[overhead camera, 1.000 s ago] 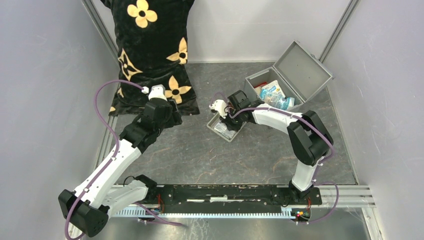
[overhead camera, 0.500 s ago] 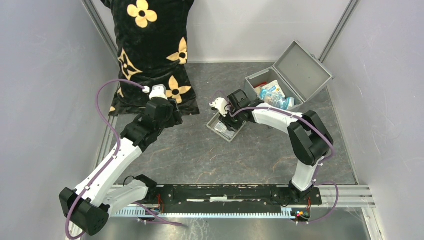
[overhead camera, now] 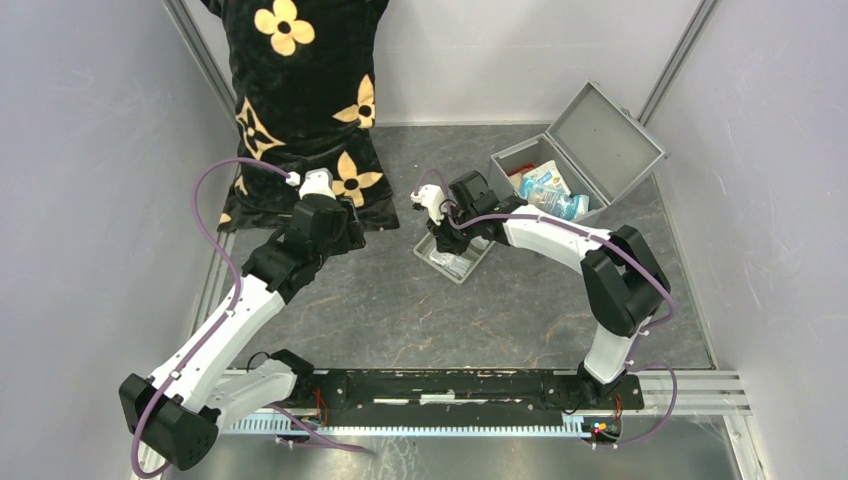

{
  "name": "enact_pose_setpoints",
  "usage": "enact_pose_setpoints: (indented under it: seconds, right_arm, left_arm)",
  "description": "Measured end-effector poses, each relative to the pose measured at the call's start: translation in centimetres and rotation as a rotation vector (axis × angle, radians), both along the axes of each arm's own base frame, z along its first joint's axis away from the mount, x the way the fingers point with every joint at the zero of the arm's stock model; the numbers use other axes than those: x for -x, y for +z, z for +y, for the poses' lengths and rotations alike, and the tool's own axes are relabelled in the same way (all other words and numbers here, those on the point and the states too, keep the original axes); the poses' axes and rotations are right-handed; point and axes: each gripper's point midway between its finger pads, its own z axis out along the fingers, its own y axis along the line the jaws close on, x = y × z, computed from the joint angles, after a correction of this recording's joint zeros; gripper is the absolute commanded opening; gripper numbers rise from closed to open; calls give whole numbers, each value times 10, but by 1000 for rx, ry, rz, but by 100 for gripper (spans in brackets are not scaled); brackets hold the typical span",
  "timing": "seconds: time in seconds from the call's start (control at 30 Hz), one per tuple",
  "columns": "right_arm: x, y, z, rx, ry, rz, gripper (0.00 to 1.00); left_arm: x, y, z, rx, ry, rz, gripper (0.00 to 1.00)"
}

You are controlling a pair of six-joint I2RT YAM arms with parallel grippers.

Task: Organize the medicine kit
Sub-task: Place the medical item at the medicine box compartment.

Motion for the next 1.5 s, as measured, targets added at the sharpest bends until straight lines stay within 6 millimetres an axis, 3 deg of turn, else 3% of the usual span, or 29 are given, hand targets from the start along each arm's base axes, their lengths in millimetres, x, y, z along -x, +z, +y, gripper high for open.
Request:
enact_pose_setpoints:
  seconds: [0.17,0.47,0.8,0.97,1.23,1.5]
  right_arm:
    - [-4,-10,8,-4,-17,25,7]
    - [-12,-46,8,58,-50,80,7]
    - [-20,-54,7,85,-82,75,20]
    - [-20,-43,6,81,-86,66,25]
    - [-48,19,-2,47,-202,-53,30]
    - [-64,13,-36,91,-441,-9,37]
  left_arm:
    - [0,0,0,0,0,0,70]
    - [0,0,0,0,1,0,70]
    - [0,0,0,-2,2,0,71]
    - [0,0,1,-2,2,-1,71]
    - [0,0,1,-2,3,-1,71]
    - [0,0,1,-4,6,-2,71]
